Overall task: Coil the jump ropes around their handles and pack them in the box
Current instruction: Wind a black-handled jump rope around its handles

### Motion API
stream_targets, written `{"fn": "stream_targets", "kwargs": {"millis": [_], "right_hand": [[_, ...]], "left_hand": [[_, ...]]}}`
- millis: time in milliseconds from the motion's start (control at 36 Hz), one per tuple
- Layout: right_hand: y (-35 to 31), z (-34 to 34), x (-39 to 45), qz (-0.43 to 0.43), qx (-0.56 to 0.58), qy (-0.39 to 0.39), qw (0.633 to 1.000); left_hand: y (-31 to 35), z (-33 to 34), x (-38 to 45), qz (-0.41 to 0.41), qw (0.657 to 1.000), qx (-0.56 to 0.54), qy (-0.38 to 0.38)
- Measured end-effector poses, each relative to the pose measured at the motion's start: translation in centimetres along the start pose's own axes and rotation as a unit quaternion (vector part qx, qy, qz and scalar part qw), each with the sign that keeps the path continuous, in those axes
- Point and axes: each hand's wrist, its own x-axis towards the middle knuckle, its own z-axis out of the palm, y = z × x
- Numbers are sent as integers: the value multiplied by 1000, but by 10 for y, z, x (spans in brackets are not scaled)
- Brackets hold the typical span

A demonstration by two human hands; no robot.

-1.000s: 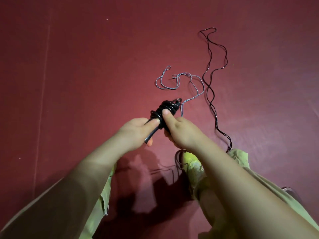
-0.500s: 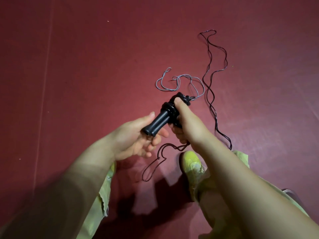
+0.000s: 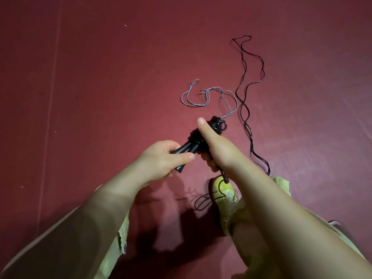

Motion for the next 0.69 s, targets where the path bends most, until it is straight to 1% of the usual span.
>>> {"fn": "stream_targets", "kwargs": {"millis": [83, 139, 194, 222, 250, 278, 306, 333, 361, 389, 417, 472, 556, 639, 694], "right_hand": [[-2, 0, -1, -6, 31, -3, 999], [-2, 1, -1, -21, 42, 6, 999], [-1, 2, 0, -54, 40, 23, 997], [-1, 2, -1, -75, 41, 26, 996], [-3, 1, -3, -92, 47, 22, 994], [-4, 1, -5, -108, 55, 13, 993], [-5, 1, -7, -122, 63, 2, 991], [-6, 2, -10, -134, 72, -11, 988], [-8, 2, -12, -142, 86, -23, 986], [-9, 2, -14, -149, 100, -36, 983], [-9, 2, -17, -153, 113, -48, 981], [-11, -1, -20, -155, 127, -60, 978], [-12, -6, -19, -143, 112, -69, 981], [-9, -11, -13, -95, 63, -78, 990], [-4, -13, -10, -64, 39, -89, 993]], "left_hand": [[-2, 0, -1, 39, 990, 126, 52], [0, 1, -2, 52, 983, 160, 76], [2, 0, -2, 60, 983, 162, 69], [2, -1, -3, 59, 987, 140, 45], [2, -2, -4, 51, 995, 87, 5], [1, -4, -5, 38, 998, 10, -50], [1, -5, -7, 13, 990, -78, -119], [2, -6, -10, -18, 969, -155, -190], [3, -8, -13, -47, 945, -206, -249], [4, -10, -15, -70, 923, -243, -290], [5, -10, -16, -83, 905, -273, -316], [8, -7, -18, -90, 885, -319, -327], [13, 2, -22, -120, 877, -357, -298], [16, 5, -20, -156, 879, -360, -271], [15, 5, -18, -173, 889, -341, -252]]}}
